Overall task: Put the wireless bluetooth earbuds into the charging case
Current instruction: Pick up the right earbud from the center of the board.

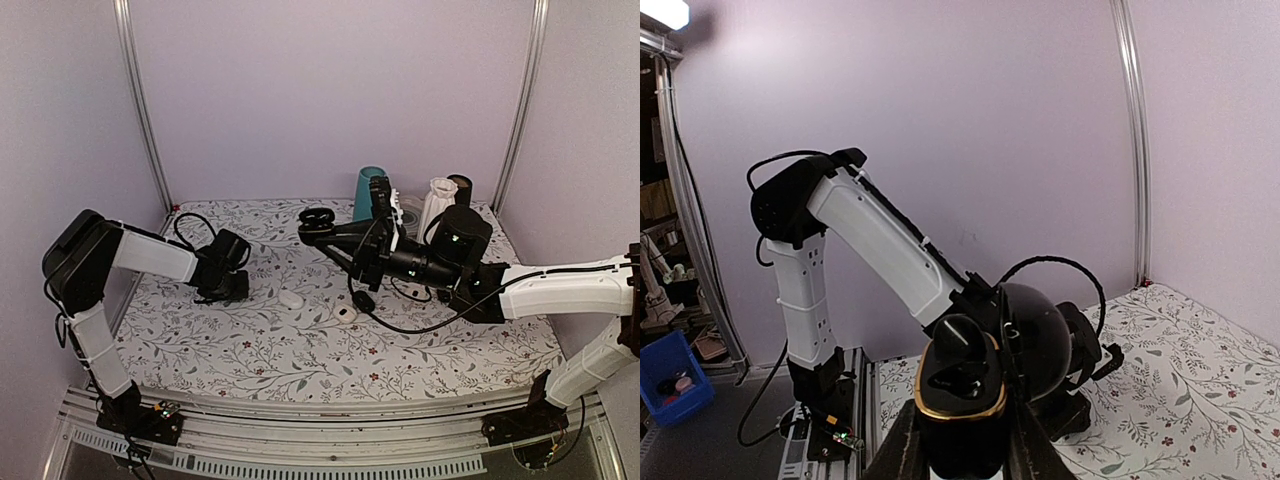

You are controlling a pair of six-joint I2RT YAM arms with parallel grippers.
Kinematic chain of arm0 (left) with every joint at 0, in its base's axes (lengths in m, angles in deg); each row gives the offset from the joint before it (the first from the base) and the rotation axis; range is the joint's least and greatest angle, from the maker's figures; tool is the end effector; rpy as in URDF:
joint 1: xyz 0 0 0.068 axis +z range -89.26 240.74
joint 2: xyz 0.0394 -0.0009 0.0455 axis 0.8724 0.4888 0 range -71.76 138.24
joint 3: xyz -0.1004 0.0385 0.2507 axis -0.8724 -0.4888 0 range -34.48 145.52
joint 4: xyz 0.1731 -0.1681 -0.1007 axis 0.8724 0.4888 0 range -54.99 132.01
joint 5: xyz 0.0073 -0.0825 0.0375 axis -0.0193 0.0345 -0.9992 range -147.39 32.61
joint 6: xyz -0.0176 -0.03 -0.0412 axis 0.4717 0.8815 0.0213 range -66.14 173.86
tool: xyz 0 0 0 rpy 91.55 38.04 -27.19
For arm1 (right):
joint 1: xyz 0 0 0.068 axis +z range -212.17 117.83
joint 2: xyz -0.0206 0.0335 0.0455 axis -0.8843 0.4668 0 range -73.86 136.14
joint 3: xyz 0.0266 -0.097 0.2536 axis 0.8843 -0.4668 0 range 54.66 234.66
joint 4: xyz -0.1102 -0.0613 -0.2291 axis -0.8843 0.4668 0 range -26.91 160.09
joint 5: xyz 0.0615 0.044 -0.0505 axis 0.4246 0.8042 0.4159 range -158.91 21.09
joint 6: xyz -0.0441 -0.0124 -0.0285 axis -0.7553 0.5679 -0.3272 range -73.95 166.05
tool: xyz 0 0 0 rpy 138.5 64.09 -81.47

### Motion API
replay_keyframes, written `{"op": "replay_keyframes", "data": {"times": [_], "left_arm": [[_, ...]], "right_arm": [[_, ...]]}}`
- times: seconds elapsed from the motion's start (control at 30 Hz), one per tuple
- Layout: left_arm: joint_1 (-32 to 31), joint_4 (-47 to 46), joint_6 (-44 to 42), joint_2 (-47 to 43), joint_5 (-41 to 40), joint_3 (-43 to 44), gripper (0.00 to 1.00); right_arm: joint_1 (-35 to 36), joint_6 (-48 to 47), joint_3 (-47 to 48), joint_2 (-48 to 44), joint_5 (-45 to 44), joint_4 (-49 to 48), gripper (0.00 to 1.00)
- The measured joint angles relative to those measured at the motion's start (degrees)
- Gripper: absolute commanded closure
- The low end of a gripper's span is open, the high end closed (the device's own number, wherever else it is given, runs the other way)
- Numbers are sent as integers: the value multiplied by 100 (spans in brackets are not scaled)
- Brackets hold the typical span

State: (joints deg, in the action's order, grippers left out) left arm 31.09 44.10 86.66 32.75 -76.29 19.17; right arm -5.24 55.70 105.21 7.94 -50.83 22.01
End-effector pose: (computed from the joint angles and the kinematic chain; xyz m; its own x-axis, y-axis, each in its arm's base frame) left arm 0.3023 -0.1587 0.1236 -0.8095 -0.1290 -0.5728 -0.1326 0.9905 -0.0356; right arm 0.1704 0.2820 0.3174 -0.0698 0.1851 -0.9802 -0.9655 0.2348 0.1131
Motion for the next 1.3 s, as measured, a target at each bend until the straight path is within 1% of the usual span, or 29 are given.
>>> {"op": "replay_keyframes", "data": {"times": [0.2,0.37,0.73,0.87,1.1,1.3], "left_arm": [[-26,-35,-175,-59,225,-22,82],[-256,-59,-358,-476,420,-251,80],[-1777,-330,-857,-1427,874,-1082,80],[-2107,-398,-1075,-1606,1134,-1268,80],[-2179,-407,-1294,-1611,1482,-1515,80],[-2188,-463,-1377,-1624,1847,-1537,82]], "right_arm": [[0,0,0,0,0,0,97],[0,-2,0,2,-4,9,97],[-48,-11,0,20,-20,61,97],[-63,-24,2,70,-28,61,97],[-74,-24,4,140,-26,79,97],[-74,-24,4,153,-42,83,97]]}}
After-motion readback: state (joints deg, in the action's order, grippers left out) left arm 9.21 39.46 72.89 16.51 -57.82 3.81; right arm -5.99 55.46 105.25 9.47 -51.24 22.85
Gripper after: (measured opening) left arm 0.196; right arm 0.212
